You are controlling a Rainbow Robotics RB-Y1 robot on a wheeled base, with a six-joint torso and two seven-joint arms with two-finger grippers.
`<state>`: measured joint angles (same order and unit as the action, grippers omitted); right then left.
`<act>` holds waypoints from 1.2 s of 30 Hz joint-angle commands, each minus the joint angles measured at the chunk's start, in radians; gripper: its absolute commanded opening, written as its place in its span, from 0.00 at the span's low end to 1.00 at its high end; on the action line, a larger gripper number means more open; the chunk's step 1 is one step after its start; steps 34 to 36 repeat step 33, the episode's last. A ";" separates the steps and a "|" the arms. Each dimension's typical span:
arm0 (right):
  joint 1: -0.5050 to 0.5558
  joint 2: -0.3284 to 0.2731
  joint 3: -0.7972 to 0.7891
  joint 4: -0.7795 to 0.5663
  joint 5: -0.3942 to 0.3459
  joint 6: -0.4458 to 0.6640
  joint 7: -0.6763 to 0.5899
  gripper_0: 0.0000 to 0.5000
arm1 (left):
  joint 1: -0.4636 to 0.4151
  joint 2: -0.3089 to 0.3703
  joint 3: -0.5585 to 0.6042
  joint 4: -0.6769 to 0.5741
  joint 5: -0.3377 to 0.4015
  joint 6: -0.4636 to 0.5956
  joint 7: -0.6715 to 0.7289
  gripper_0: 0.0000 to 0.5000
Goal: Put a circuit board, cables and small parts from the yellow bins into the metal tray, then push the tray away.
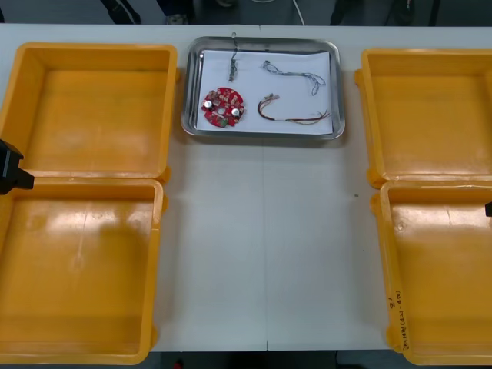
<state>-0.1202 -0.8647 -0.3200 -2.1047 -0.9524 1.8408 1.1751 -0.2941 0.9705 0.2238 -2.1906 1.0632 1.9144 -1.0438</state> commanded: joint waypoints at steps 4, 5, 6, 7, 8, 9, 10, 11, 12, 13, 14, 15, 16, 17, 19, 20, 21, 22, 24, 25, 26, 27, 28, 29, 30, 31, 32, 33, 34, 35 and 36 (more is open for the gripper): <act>0.016 -0.048 -0.034 -0.006 0.004 -0.003 0.026 1.00 | 0.013 0.047 0.028 -0.021 -0.008 0.005 -0.104 1.00; 0.014 -0.048 -0.034 -0.006 0.004 0.000 0.026 1.00 | 0.013 0.047 0.028 -0.021 -0.008 0.005 -0.104 1.00; 0.014 -0.048 -0.034 -0.006 0.004 0.003 0.024 1.00 | 0.013 0.047 0.028 -0.021 -0.008 0.005 -0.104 1.00; 0.016 -0.046 -0.034 -0.004 0.004 0.005 0.023 1.00 | 0.013 0.047 0.028 -0.021 -0.008 0.005 -0.104 1.00; 0.016 -0.048 -0.034 -0.006 0.003 0.008 0.018 1.00 | 0.013 0.047 0.028 -0.021 -0.008 0.005 -0.104 1.00; 0.016 -0.048 -0.034 -0.006 0.003 0.008 0.018 1.00 | 0.013 0.047 0.028 -0.021 -0.008 0.005 -0.104 1.00; 0.016 -0.048 -0.034 -0.006 0.003 0.008 0.018 1.00 | 0.013 0.047 0.028 -0.021 -0.008 0.005 -0.104 1.00; 0.016 -0.048 -0.034 -0.006 0.003 0.008 0.018 1.00 | 0.013 0.047 0.028 -0.021 -0.008 0.005 -0.104 1.00; 0.016 -0.048 -0.034 -0.006 0.003 0.008 0.018 1.00 | 0.013 0.047 0.028 -0.021 -0.008 0.005 -0.104 1.00; 0.016 -0.048 -0.034 -0.006 0.003 0.008 0.018 1.00 | 0.013 0.047 0.028 -0.021 -0.008 0.005 -0.104 1.00; 0.016 -0.048 -0.034 -0.006 0.003 0.008 0.018 1.00 | 0.013 0.047 0.028 -0.021 -0.008 0.005 -0.104 1.00; 0.016 -0.048 -0.034 -0.006 0.003 0.008 0.018 1.00 | 0.013 0.047 0.028 -0.021 -0.008 0.005 -0.104 1.00; 0.016 -0.048 -0.034 -0.006 0.003 0.008 0.018 1.00 | 0.013 0.047 0.028 -0.021 -0.008 0.005 -0.104 1.00; 0.016 -0.048 -0.034 -0.006 0.003 0.008 0.018 1.00 | 0.013 0.047 0.028 -0.021 -0.008 0.005 -0.104 1.00; 0.016 -0.048 -0.034 -0.006 0.003 0.008 0.018 1.00 | 0.013 0.047 0.028 -0.021 -0.008 0.005 -0.104 1.00; 0.016 -0.048 -0.034 -0.006 0.003 0.008 0.018 1.00 | 0.013 0.047 0.028 -0.021 -0.008 0.005 -0.104 1.00; 0.016 -0.048 -0.034 -0.006 0.003 0.008 0.018 1.00 | 0.013 0.047 0.028 -0.021 -0.008 0.005 -0.104 1.00; 0.016 -0.048 -0.034 -0.006 0.003 0.008 0.018 1.00 | 0.013 0.047 0.028 -0.021 -0.008 0.005 -0.104 1.00; 0.016 -0.048 -0.034 -0.006 0.003 0.008 0.018 1.00 | 0.013 0.047 0.028 -0.021 -0.008 0.005 -0.104 1.00; 0.016 -0.048 -0.034 -0.006 0.003 0.008 0.018 1.00 | 0.013 0.047 0.028 -0.021 -0.008 0.005 -0.104 1.00; 0.016 -0.048 -0.034 -0.006 0.003 0.008 0.018 1.00 | 0.013 0.047 0.028 -0.021 -0.008 0.005 -0.104 1.00; 0.016 -0.048 -0.034 -0.006 0.003 0.008 0.018 1.00 | 0.013 0.047 0.028 -0.021 -0.008 0.005 -0.104 1.00; 0.016 -0.048 -0.034 -0.006 0.003 0.008 0.018 1.00 | 0.013 0.047 0.028 -0.021 -0.008 0.005 -0.104 1.00; 0.016 -0.048 -0.034 -0.006 0.003 0.008 0.018 1.00 | 0.013 0.047 0.028 -0.021 -0.008 0.005 -0.104 1.00; 0.016 -0.048 -0.034 -0.006 0.003 0.008 0.018 1.00 | 0.013 0.047 0.028 -0.021 -0.008 0.005 -0.104 1.00; 0.016 -0.048 -0.034 -0.006 0.003 0.008 0.018 1.00 | 0.013 0.047 0.028 -0.021 -0.008 0.005 -0.104 1.00; 0.016 -0.048 -0.034 -0.006 0.003 0.008 0.018 1.00 | 0.013 0.047 0.028 -0.021 -0.008 0.005 -0.104 1.00; 0.016 -0.048 -0.034 -0.006 0.003 0.008 0.018 1.00 | 0.013 0.047 0.028 -0.021 -0.008 0.005 -0.104 1.00; 0.016 -0.048 -0.034 -0.006 0.003 0.008 0.018 1.00 | 0.013 0.047 0.028 -0.021 -0.008 0.005 -0.104 1.00; 0.016 -0.048 -0.034 -0.006 0.003 0.008 0.018 1.00 | 0.013 0.047 0.028 -0.021 -0.008 0.005 -0.104 1.00; 0.016 -0.048 -0.034 -0.006 0.003 0.008 0.018 1.00 | 0.013 0.047 0.028 -0.021 -0.008 0.005 -0.104 1.00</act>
